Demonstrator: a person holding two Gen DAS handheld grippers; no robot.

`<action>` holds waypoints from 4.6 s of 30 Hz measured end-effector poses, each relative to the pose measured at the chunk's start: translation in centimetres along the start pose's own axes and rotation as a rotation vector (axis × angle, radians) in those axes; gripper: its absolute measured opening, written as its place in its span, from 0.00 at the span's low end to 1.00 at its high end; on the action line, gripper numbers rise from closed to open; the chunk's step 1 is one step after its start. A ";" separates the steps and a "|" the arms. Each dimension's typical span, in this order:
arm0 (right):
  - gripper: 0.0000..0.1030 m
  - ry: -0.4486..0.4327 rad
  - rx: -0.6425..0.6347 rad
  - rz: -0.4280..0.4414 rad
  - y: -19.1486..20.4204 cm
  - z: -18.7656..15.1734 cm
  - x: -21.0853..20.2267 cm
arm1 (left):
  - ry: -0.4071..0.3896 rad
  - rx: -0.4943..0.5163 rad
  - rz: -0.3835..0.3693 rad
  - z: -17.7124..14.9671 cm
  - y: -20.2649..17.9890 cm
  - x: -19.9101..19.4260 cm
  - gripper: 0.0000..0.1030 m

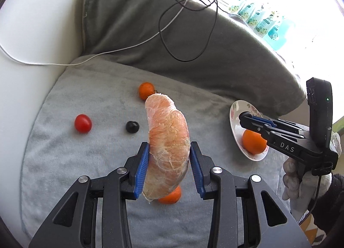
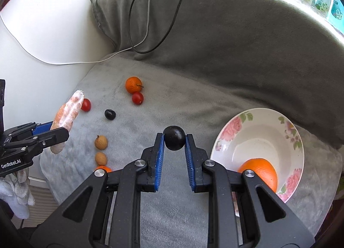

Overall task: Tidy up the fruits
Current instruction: 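Carry pomelo segment and plum into the plate and open both grippers, then move the left gripper to a brown round fruit while the right approaches a mandarin, then close the left gripper on the brown fruit while the right closes around the mandarin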

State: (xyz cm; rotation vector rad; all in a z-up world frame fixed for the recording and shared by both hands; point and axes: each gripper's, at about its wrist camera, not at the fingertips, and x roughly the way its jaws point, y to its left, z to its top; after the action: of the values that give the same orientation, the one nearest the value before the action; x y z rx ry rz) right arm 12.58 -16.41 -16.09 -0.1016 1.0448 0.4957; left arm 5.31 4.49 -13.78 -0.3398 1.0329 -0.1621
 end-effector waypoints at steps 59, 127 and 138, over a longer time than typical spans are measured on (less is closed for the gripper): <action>0.66 -0.005 0.271 -0.105 -17.4 -3.5 -1.6 | 0.104 0.211 -0.158 4.2 -16.2 12.4 0.56; 0.79 0.133 -0.149 0.242 10.5 -6.4 4.8 | 0.212 -0.176 -0.012 -2.2 5.9 7.7 0.37; 0.73 0.165 -0.177 0.242 11.7 -6.2 7.1 | 0.230 -0.154 -0.002 -2.4 5.4 8.6 0.33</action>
State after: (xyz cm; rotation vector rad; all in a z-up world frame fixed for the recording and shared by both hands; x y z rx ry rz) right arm 5.32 -5.50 -23.53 -0.1768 1.1802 0.8107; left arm 7.45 6.60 -23.75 -0.4695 1.2767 -0.1252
